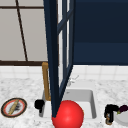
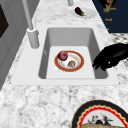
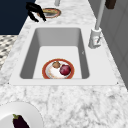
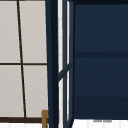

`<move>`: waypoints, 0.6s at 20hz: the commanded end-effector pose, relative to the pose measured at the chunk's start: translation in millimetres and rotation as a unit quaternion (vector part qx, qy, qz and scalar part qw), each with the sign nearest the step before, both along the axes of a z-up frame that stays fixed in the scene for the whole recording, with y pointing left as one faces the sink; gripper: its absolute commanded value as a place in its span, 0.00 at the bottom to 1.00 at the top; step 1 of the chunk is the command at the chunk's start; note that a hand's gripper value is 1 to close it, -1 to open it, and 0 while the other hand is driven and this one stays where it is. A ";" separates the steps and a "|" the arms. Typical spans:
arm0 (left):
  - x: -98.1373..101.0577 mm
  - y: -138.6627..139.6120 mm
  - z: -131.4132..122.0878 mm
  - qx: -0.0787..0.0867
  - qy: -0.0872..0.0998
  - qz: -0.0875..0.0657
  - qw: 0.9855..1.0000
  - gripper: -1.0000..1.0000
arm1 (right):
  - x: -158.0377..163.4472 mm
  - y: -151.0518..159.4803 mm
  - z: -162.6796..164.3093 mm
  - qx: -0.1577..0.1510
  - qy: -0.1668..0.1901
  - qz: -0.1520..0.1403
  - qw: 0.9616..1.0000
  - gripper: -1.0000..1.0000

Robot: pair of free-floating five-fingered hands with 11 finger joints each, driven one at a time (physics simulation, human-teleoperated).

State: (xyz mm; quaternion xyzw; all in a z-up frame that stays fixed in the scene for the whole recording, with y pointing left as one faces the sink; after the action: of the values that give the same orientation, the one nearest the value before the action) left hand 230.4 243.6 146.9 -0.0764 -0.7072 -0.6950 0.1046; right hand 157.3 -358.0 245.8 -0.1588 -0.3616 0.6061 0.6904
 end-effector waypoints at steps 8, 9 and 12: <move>0.0 0.0 0.0 0.000 0.000 0.000 1.000 0.50 | 5.8 -8.1 -76.1 0.037 -0.032 -0.003 0.999 1.00; 0.0 0.0 0.0 0.000 0.000 0.000 1.000 0.50 | 6.5 -12.3 -81.8 0.042 -0.036 -0.003 0.998 1.00; 0.0 0.0 0.0 0.000 0.000 0.000 1.000 0.50 | 4.4 -23.3 -87.2 0.044 -0.065 0.002 0.997 1.00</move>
State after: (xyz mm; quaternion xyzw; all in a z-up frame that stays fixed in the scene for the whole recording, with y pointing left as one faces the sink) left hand 230.4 243.6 146.9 -0.0764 -0.7072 -0.6950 0.1046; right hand 161.2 -370.8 165.8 -0.1515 -0.3930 0.5927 0.6866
